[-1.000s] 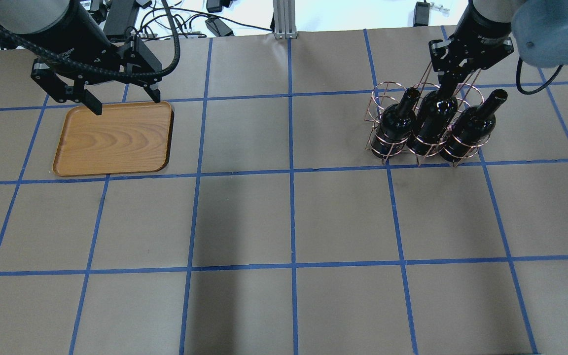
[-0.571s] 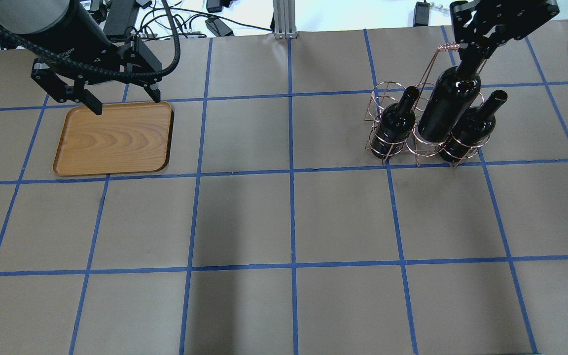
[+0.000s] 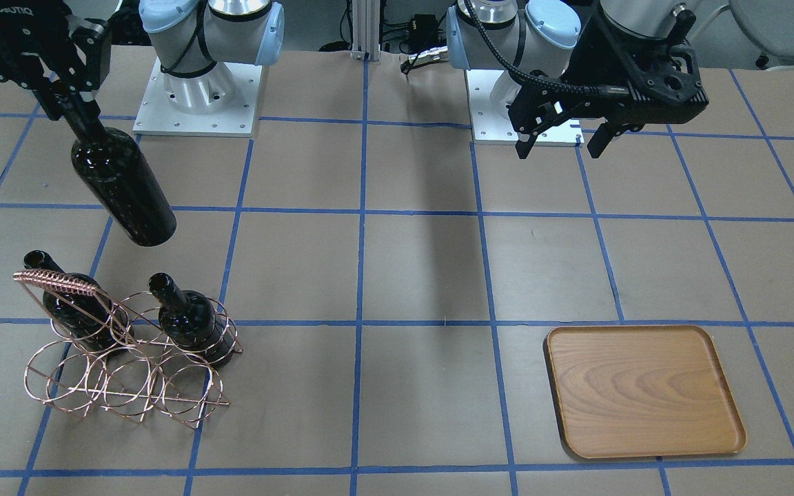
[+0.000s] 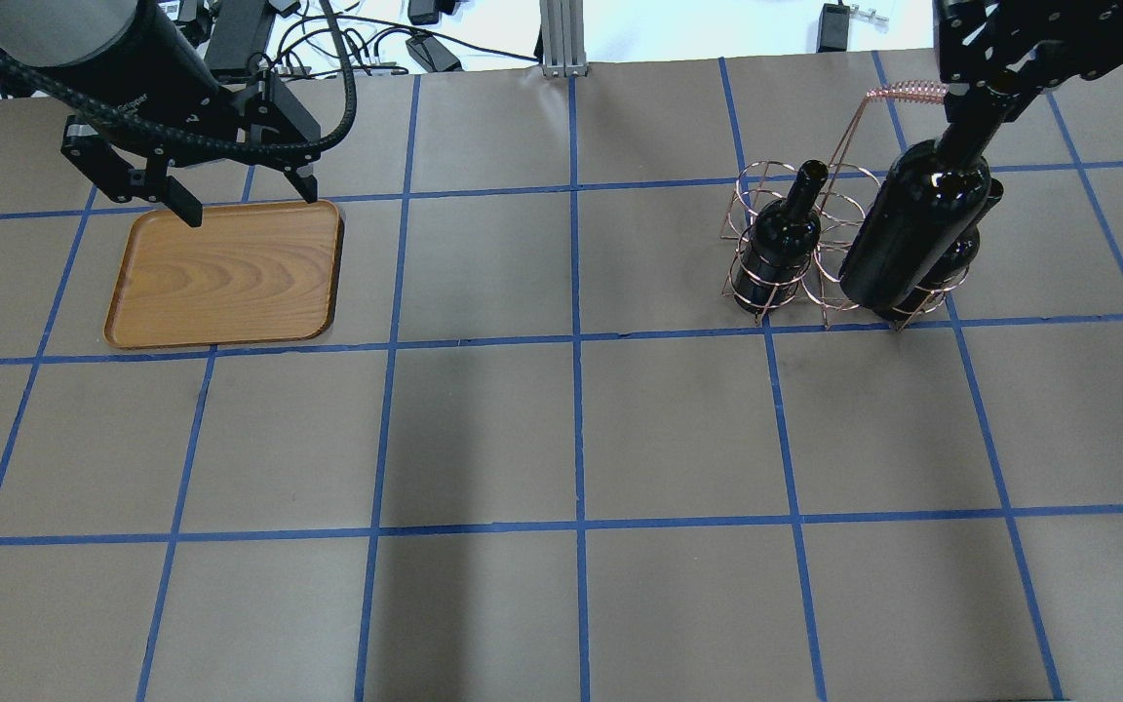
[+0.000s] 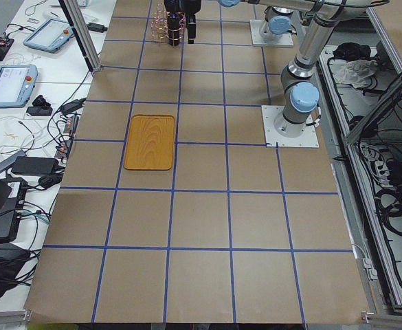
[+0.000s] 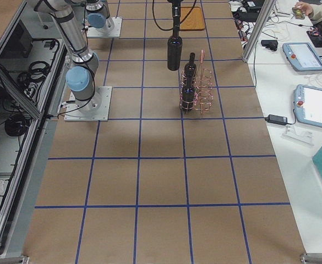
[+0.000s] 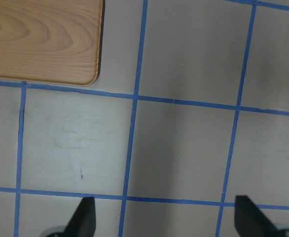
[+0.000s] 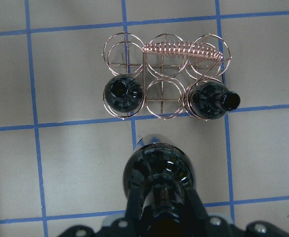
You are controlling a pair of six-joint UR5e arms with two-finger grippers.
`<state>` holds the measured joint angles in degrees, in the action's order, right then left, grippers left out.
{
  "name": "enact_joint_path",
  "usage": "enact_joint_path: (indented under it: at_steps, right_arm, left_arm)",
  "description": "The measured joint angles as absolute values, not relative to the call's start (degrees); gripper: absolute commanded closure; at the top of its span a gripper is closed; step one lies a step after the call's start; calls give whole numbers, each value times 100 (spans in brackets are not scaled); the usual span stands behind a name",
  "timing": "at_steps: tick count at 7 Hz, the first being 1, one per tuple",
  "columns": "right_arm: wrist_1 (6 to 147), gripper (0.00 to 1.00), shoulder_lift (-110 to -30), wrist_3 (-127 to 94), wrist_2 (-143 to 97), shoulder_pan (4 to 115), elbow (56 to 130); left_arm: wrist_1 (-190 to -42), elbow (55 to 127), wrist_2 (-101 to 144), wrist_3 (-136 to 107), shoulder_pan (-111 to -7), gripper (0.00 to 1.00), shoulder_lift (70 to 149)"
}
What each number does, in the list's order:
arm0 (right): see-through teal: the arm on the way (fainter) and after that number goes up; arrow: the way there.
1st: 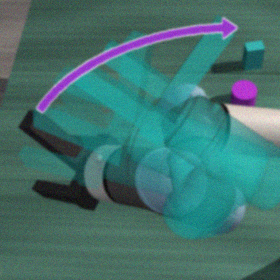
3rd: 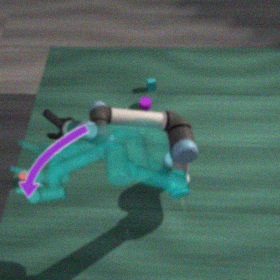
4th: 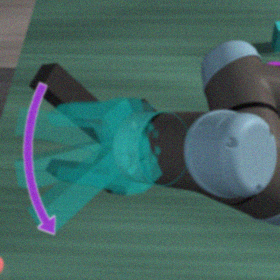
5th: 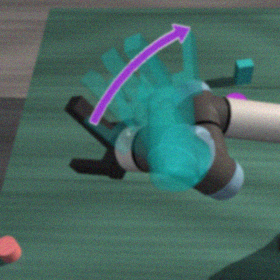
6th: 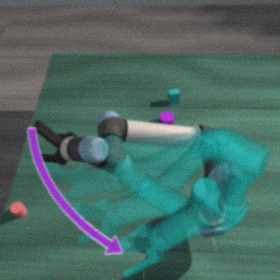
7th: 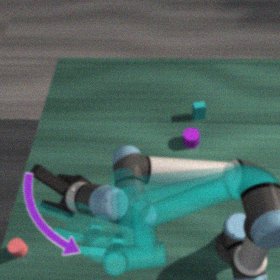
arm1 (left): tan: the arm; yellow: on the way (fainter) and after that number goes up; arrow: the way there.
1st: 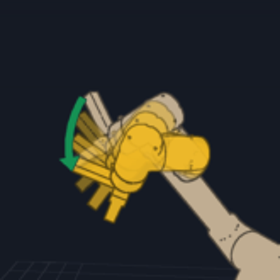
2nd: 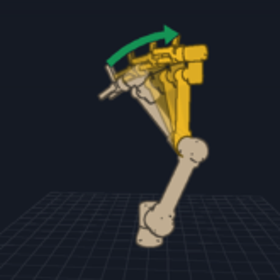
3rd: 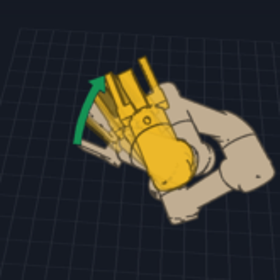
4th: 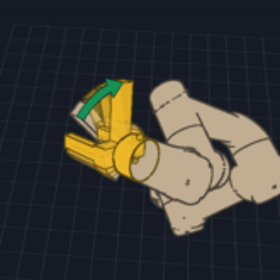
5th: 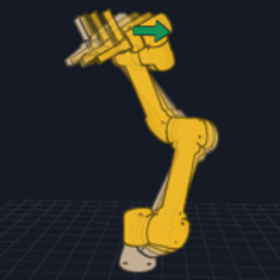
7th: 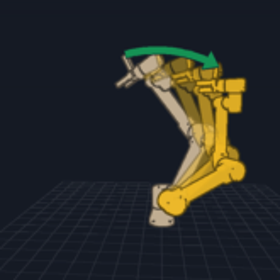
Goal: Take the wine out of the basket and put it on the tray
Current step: 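Carry the bottle toward the table center and stand it upright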
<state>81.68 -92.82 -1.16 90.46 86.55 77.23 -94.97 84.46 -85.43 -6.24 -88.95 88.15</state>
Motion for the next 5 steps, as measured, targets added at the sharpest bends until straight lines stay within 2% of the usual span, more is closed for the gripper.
enact_joint_path:
  at_steps: [2, 5]
  right_arm:
    - [8228, 74, -9143, -1133, 9030, 9423, 7806]
    - [9348, 74, -8256, -2845, 9063, 10870, 7855]
  left_arm:
    - [-9474, 8446, -8543, -624, -8895, 0, 8824]
    - [-9450, 8444, -8543, -622, -8886, 0, 8833]
